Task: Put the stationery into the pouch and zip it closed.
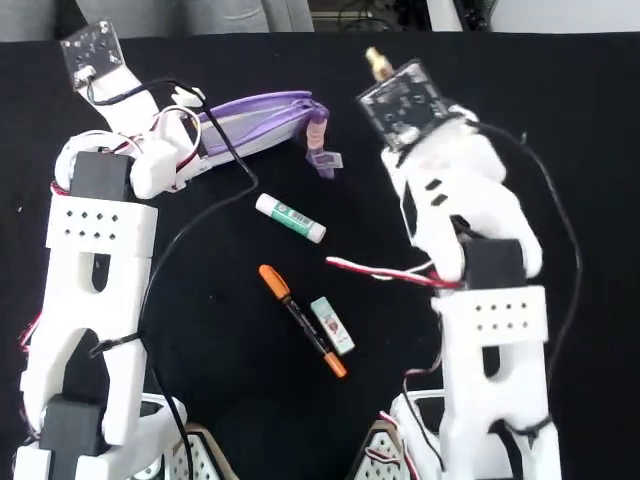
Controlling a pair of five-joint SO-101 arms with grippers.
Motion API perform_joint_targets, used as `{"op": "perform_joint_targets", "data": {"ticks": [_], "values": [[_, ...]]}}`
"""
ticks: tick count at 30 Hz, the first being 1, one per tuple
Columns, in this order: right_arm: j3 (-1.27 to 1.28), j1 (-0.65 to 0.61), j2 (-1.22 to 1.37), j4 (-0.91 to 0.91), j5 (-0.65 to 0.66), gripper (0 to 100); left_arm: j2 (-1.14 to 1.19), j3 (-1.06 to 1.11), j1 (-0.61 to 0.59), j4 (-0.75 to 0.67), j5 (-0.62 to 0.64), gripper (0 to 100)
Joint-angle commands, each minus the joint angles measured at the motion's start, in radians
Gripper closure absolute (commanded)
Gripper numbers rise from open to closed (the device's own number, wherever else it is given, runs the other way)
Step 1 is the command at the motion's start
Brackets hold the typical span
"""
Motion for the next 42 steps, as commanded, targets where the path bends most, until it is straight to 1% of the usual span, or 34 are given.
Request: {"op": "perform_joint_targets", "data": {"ticks": [1,9,12,16,19,23,27,30,32,34,39,42], "values": [[-0.051,-0.034,-0.097,-0.149,-0.158,98.7,-0.032,-0.008,0.012,-0.015,0.002,97],[-0.044,-0.192,-0.189,-0.302,-0.364,98.7,-0.032,-0.008,0.012,-0.015,0.002,97],[-0.042,-0.203,-0.217,-0.324,-0.439,98.7,-0.032,-0.008,0.024,-0.017,0.003,97],[0.044,-0.201,-0.325,-0.342,-0.54,98.7,-0.032,-0.008,0.094,-0.018,0.003,97],[0.17,-0.207,-0.473,-0.434,-0.563,98.7,-0.032,-0.031,0.14,-0.011,0.002,97],[0.309,-0.265,-0.665,-0.519,-0.575,98.7,-0.031,-0.17,0.177,0.089,0.005,97],[0.318,-0.272,-0.619,-0.526,-0.585,98.7,-0.021,-0.255,0.211,0.147,0.006,97],[0.332,-0.284,-0.615,-0.526,-0.597,98.7,-0.02,-0.249,0.216,0.146,0.006,97],[0.358,-0.315,-0.616,-0.542,-0.623,98.7,-0.02,-0.223,0.214,0.124,0.006,97],[0.404,-0.324,-0.611,-0.588,-0.626,98.7,-0.02,-0.182,0.213,0.097,0.006,97],[0.559,-0.324,-0.607,-0.775,-0.628,98.7,-0.02,-0.11,0.214,0.048,0.006,97],[0.616,-0.324,-0.604,-0.799,-0.618,98.7,-0.02,-0.101,0.216,0.038,0.006,97]]}}
